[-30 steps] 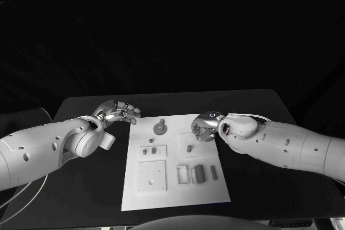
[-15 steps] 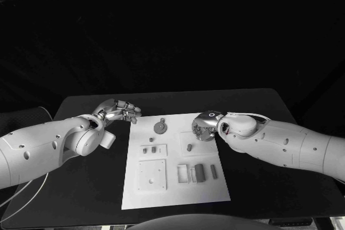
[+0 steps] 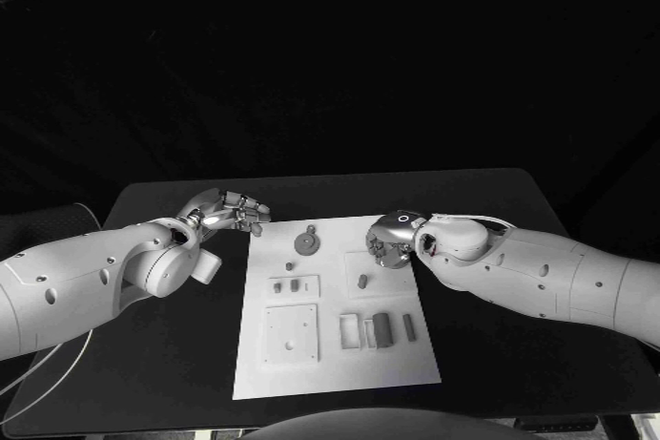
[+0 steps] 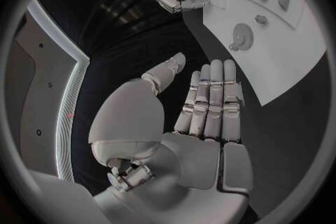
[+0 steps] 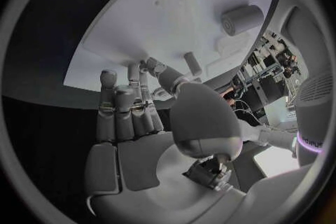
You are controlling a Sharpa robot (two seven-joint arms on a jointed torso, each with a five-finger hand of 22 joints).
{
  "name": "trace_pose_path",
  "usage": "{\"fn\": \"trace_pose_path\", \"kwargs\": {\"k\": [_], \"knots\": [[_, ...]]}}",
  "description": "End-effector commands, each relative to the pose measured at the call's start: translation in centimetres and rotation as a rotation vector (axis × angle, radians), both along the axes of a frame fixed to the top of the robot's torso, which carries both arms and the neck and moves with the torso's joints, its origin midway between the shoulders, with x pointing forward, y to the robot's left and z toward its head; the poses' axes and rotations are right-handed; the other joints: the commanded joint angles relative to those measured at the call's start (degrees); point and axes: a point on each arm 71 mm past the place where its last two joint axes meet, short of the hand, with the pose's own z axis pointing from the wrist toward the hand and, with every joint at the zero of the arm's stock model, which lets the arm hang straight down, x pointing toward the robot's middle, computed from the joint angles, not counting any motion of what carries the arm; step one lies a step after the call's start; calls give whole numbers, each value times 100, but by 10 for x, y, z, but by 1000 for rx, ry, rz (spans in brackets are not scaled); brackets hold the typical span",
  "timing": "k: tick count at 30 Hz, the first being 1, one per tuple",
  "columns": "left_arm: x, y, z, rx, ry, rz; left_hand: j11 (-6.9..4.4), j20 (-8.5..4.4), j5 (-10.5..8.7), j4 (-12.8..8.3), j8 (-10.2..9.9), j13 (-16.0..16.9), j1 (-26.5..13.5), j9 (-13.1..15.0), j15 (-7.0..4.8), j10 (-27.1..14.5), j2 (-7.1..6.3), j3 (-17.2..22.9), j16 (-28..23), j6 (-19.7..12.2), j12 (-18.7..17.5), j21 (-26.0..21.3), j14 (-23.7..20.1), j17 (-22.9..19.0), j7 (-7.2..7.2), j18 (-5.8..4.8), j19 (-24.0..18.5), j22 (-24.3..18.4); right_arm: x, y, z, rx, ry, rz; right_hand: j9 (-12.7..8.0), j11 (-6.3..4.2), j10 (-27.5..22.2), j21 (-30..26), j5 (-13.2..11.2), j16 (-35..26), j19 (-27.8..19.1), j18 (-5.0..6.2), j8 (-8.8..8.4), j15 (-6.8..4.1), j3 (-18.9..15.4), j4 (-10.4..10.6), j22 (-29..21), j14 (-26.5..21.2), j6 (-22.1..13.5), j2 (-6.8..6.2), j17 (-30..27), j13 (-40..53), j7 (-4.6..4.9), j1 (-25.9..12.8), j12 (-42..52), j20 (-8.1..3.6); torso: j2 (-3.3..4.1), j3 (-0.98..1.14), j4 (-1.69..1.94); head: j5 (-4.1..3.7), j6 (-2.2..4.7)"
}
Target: Assemble the parts on the task board
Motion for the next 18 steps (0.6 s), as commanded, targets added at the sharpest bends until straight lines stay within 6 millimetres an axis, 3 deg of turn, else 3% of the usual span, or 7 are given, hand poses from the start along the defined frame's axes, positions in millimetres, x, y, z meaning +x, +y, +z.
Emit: {"fn": "trace_pose_path", "kwargs": {"k": [1, 9, 10, 12, 18], "knots": [[0, -1, 1, -5, -1, 5, 13, -8, 1, 4, 26, -7, -11, -7, 2, 15, 26, -15, -42, -54, -9, -23, 51, 13, -3, 76, 45, -6, -3, 0, -7, -49, 20, 8, -8, -4, 68, -19, -4, -32, -15, 124, 37, -60, 11, -9, 102, 13, 57, 85, -8, 32, -6, 29, 0, -32, 4, -2, 2, 8, -4], [0, 0, 2, -2, -2, 8, 11, -19, 0, 0, 35, -9, 16, -9, -13, 24, 34, -3, -52, -51, -7, -17, 94, 64, -5, 79, 80, 3, -4, 2, -8, -64, 9, 16, 7, -80, 244, 5, 2, -38, 20, 124, 146, -131, 43, -12, 105, 84, 238, 166, -17, 145, -80, 172, 46, -55, 2, -5, 2, 13, -26], [0, 0, 2, -2, -2, 9, 11, -21, 0, 0, 36, -10, 18, -10, -15, 24, 33, -3, -54, -50, -7, -16, 99, 70, -5, 79, 86, 4, -4, 2, -8, -69, 7, 17, -8, -83, 297, -19, 33, -63, 52, 124, 160, -166, 394, 44, 79, 111, 292, 46, -32, 176, -86, 306, 46, -42, 2, -6, 2, 12, -32], [0, 1, 2, -1, -3, 9, 10, -23, 0, 0, 39, -10, 21, -10, -17, 26, 33, -3, -57, -48, -6, -14, 104, 79, -6, 80, 93, 6, -4, 2, -8, -72, 4, 15, -18, -107, 350, -14, 18, -75, 97, 124, 178, -165, 590, 33, 79, 149, 344, 31, -40, 212, -107, 209, 46, -29, 0, -6, 2, 11, -36], [0, 2, 2, 1, -4, 12, 9, -27, 0, -2, 42, -10, 27, -10, -21, 29, 34, -1, -62, -45, -5, -12, 113, 93, -7, 80, 101, 9, -5, 2, -7, -69, -8, 18, -23, -151, 452, 2, 3, -96, 153, 124, 228, -199, 806, 13, 92, 204, 437, -8, -46, 292, -148, 71, 43, -59, -2, -2, 0, 10, -47]]}}
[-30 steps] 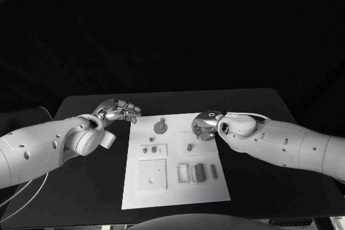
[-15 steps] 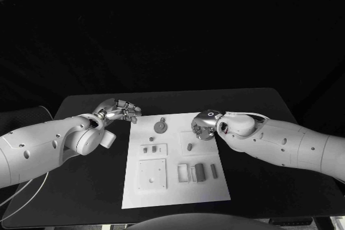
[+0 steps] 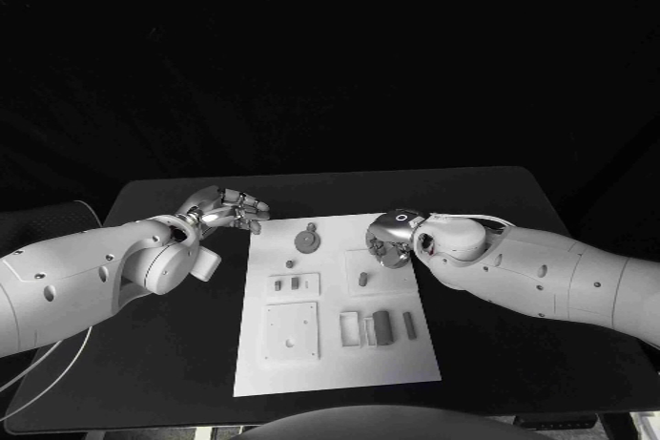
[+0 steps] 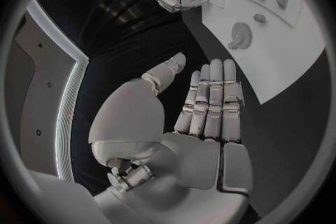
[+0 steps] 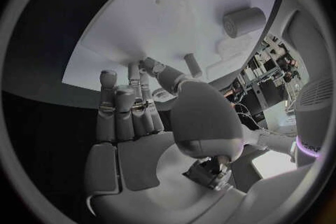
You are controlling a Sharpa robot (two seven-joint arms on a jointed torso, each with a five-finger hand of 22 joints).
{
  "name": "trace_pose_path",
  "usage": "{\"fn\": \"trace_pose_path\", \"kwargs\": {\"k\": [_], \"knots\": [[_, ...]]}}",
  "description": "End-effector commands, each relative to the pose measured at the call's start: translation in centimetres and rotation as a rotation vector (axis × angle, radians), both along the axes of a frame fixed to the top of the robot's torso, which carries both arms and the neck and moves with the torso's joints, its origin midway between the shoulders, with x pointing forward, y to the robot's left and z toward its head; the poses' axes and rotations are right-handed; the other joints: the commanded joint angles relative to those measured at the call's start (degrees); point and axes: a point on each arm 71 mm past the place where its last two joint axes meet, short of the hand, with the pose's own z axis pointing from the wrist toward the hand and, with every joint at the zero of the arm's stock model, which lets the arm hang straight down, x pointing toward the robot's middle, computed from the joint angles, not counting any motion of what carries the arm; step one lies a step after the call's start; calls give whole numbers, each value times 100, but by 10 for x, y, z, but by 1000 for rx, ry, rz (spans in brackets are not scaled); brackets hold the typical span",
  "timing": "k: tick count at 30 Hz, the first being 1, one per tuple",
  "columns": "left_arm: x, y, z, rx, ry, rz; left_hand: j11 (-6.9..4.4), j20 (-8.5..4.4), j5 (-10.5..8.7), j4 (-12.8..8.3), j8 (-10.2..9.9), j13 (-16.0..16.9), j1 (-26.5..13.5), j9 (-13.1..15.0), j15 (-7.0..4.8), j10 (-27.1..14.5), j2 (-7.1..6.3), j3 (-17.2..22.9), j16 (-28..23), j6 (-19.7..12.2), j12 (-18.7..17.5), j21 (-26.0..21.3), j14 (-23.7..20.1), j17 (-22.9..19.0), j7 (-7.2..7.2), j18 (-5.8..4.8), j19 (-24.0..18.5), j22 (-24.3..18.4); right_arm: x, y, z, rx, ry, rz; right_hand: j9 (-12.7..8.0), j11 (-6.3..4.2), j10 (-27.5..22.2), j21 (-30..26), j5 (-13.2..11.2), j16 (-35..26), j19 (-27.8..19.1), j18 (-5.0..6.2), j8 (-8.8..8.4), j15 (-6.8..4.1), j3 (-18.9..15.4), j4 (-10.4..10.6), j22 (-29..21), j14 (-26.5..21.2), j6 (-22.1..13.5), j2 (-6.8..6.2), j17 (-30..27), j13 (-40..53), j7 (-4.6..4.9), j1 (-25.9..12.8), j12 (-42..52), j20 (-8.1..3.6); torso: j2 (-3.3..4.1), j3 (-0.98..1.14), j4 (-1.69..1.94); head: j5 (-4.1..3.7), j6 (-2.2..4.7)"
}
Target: Assemble the parts on the task board
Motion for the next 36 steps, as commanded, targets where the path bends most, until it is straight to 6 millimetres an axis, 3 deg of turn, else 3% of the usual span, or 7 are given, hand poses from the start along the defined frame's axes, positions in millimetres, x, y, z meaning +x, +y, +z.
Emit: {"fn": "trace_pose_path", "kwargs": {"k": [1, 36], "knots": [[0, 0, 2, -4, -7, 5, 9, -7, 0, -2, 19, -6, 26, -5, -2, 29, 36, 0, -40, -45, -5, -13, 53, 9, -7, 38, 40, 9, -3, -2, -6, -40, 9, 3, 13, 8, 58, 4, 18, -29, 53, 123, 30, -19, 38, 0, 93, 26, 59, 22, -6, 32, -6, -72, 31, -17, -2, 4, -1, -1, -8], [2, 5, 1, 5, -7, 20, 11, -10, 0, -3, 22, -10, 33, -9, -6, 24, 34, 3, -57, -48, -10, -17, 64, 39, -7, 34, 46, 13, -9, -1, 15, 60, -71, 2, 29, -42, 176, 46, 14, -43, 135, 123, 98, -68, 133, -1, 104, 111, 158, -46, -6, 118, -53, -120, 27, -69, -3, 6, -3, -10, 3]]}}
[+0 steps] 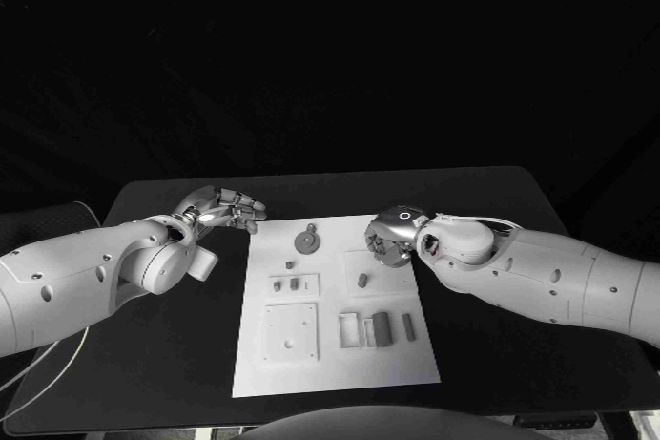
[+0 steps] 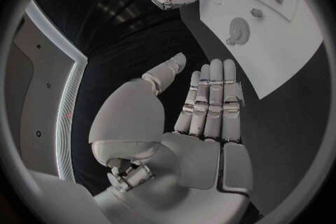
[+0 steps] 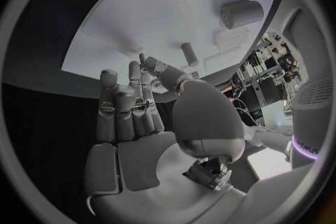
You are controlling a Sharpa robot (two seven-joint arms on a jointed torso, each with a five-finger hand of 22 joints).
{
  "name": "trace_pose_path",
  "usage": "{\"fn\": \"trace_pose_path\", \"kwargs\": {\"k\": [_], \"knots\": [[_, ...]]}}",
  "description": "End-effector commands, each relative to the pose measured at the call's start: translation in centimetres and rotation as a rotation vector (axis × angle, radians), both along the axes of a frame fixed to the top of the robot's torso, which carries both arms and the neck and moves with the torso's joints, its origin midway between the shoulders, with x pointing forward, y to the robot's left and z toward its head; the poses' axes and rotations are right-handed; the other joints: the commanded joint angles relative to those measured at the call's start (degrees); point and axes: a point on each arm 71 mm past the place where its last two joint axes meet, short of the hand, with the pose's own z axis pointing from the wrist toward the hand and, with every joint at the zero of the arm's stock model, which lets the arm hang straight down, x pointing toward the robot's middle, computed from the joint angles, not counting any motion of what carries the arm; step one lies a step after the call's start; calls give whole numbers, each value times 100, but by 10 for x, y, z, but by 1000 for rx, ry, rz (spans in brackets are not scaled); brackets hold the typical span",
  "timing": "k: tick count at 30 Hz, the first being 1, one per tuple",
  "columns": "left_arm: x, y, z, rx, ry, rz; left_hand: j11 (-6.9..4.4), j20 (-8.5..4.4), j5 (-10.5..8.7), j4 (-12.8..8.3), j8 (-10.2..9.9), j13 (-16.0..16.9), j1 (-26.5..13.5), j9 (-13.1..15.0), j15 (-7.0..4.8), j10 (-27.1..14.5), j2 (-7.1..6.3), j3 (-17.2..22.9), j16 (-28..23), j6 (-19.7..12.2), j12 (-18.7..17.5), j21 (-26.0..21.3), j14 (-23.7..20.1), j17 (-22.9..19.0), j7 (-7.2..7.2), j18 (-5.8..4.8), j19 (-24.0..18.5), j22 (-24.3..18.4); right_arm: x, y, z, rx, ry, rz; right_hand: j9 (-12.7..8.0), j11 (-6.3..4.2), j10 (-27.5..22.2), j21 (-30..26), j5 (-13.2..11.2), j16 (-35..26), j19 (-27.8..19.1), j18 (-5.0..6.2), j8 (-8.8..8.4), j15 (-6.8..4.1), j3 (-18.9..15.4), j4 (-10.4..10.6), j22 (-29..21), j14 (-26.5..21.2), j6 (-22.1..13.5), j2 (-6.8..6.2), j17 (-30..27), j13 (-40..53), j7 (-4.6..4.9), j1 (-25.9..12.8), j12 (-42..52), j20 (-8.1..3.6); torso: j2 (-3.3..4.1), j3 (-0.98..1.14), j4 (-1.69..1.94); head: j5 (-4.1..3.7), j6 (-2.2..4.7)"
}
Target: Assemble the parts on the task board
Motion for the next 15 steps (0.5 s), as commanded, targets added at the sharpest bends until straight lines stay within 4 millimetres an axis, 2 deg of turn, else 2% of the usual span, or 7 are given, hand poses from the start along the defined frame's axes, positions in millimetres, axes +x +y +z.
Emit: {"fn": "trace_pose_path", "kwargs": {"k": [1, 9, 15], "knots": [[1, 0, 1, -4, -6, 3, 11, -11, 0, -3, 22, -6, 33, -10, 15, 23, 34, 3, -36, -48, -10, -18, 44, 11, -7, 49, 47, 8, 0, 1, 4, 4, -19, 2, 4, 7, 64, 25, 12, -34, 23, 130, 24, -48, 33, 4, 104, 8, 33, 36, -7, 11, -3, 24, 15, -19, 2, 1, 3, -2, -2], [1, 1, 1, -3, -7, 5, 13, -12, 0, -3, 22, -8, 34, -11, 14, 20, 34, 4, -40, -49, -12, -19, 48, 19, -7, 48, 49, 9, -6, 7, 23, 47, -41, 24, 5, 4, 72, 26, 12, -38, 25, 130, 29, -51, 41, 4, 104, 11, 38, 27, -7, 17, -6, 22, 13, -22, -1, 1, -2, 16, 4], [3, 2, 1, -1, -11, 13, 14, -13, 0, -4, 23, -9, 37, -12, 13, 19, 33, 5, -43, -50, -13, -20, 51, 26, -7, 48, 50, 9, -23, 33, 41, 110, -37, 94, 6, 1, 77, 28, 12, -39, 29, 130, 32, -54, 46, 5, 104, 14, 43, 21, -7, 22, -8, 21, 12, -23, -3, 3, -2, 95, 18]]}}
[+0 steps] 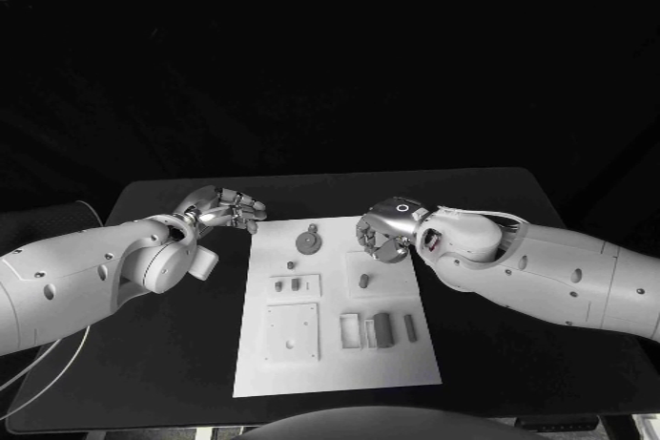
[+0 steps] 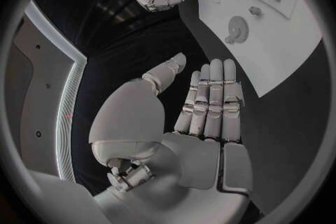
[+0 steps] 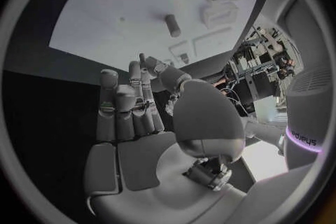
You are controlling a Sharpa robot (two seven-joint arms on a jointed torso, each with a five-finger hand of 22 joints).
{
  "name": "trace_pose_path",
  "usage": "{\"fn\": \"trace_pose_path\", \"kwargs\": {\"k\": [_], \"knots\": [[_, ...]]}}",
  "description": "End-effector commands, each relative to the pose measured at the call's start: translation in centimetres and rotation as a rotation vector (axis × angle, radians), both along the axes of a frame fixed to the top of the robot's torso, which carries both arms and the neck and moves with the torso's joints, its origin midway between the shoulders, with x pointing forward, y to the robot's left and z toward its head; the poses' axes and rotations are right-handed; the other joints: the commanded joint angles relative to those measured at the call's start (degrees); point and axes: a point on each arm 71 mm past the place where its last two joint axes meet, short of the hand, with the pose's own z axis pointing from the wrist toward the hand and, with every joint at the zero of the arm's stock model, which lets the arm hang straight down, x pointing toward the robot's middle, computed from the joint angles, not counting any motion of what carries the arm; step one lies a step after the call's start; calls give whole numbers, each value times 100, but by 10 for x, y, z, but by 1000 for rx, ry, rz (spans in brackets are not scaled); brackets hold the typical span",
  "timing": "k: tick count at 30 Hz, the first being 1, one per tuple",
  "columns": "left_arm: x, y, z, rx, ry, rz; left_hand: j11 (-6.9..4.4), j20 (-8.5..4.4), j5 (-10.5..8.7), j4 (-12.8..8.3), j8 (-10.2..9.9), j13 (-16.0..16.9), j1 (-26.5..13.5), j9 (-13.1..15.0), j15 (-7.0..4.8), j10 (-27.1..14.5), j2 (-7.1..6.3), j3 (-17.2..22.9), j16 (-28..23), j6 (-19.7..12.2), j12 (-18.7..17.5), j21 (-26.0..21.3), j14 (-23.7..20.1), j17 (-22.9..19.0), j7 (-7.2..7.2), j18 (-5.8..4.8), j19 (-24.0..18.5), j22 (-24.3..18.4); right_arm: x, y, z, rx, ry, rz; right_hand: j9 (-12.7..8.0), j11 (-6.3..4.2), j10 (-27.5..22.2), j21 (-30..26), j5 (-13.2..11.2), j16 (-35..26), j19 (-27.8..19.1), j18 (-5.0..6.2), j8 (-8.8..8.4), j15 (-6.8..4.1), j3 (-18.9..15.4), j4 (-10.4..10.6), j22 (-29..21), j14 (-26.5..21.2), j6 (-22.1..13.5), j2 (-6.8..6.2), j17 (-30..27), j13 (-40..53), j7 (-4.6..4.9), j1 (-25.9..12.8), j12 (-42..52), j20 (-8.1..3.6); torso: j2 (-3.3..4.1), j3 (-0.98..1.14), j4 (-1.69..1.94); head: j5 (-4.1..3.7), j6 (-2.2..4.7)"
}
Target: Assemble the parts on the task board
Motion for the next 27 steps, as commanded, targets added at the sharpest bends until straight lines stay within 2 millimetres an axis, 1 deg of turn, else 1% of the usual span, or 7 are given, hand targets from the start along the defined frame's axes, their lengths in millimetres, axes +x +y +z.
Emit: {"fn": "trace_pose_path", "kwargs": {"k": [1, 3, 7, 11, 13, 21, 27], "knots": [[1, -1, 1, -6, -11, 6, 14, 8, 0, -4, 23, -10, 37, -6, -8, 19, 33, 5, -21, -50, -13, -20, 31, 7, -7, 84, 29, 10, -8, 14, 5, 25, 3, 36, 9, 3, 37, 28, 21, -40, 30, 129, 28, -33, 43, 2, 104, 1, 40, 36, -7, 10, -5, 34, 16, -27, -5, 2, -1, 56, 7], [2, -1, 1, -6, -11, 7, 14, 8, 0, -4, 23, -10, 37, -6, -8, 18, 34, 5, -22, -50, -13, -21, 31, 8, -7, 84, 29, 10, -13, 25, 6, 33, 12, 60, 9, 3, 38, 28, 21, -40, 32, 129, 29, -34, 45, 3, 104, 2, 40, 36, -7, 11, -6, 33, 15, -27, -3, -2, 4, 98, 9], [1, -2, 1, -7, -11, 5, 14, 7, 0, -4, 24, -11, 38, -7, -9, 17, 34, 6, -23, -50, -14, -21, 33, 11, -7, 83, 30, 10, -20, 47, 7, 39, 30, 109, 9, 2, 39, 29, 21, -41, 34, 129, 29, -35, 48, 5, 103, 4, 40, 41, -7, 13, -5, 30, 13, -28, 0, -5, 7, 228, 10], [1, -4, 2, -10, -11, 1, 14, 7, 1, -5, 24, -11, 39, -7, -9, 17, 33, 6, -26, -50, -14, -22, 33, 15, -7, 83, 31, 10, -26, 62, 4, 39, 39, 145, 8, 3, 38, 28, 21, -44, 35, 129, 27, -35, 53, 6, 103, 5, 36, 50, -8, 16, -4, 23, 9, -28, 0, -12, 11, 301, 13], [1, -5, 2, -11, -11, -1, 15, 6, 1, -5, 24, -12, 40, -7, -9, 17, 33, 7, -26, -50, -14, -22, 34, 16, -7, 83, 31, 11, -31, 70, 0, 36, 48, 168, 8, 3, 37, 28, 21, -45, 35, 129, 27, -35, 54, 6, 102, 5, 34, 54, -8, 16, -3, 21, 6, -29, 3, -15, 15, 361, 8], [1, -7, 2, -11, -13, -1, 15, 6, 1, -5, 25, -12, 40, -7, -10, 15, 34, 7, -29, -50, -15, -23, 35, 21, -7, 82, 32, 11, -50, 96, -21, 27, 91, 233, 7, 4, 34, 27, 20, -47, 35, 129, 25, -35, 58, 3, 102, 6, 30, 63, -8, 19, -2, 14, 0, -29, 2, -18, 19, 453, -6], [2, -8, 3, -12, -16, 2, 15, 6, 0, -6, 26, -13, 41, -8, -10, 15, 31, 7, -33, -49, -15, -25, 35, 25, -7, 81, 31, 11, -61, 107, -35, 27, 121, 258, 7, 4, 32, 27, 20, -49, 35, 129, 24, -34, 60, 2, 102, 6, 26, 70, -7, 21, -1, 8, -5, -30, 3, -18, 12, 580, -67]]}}
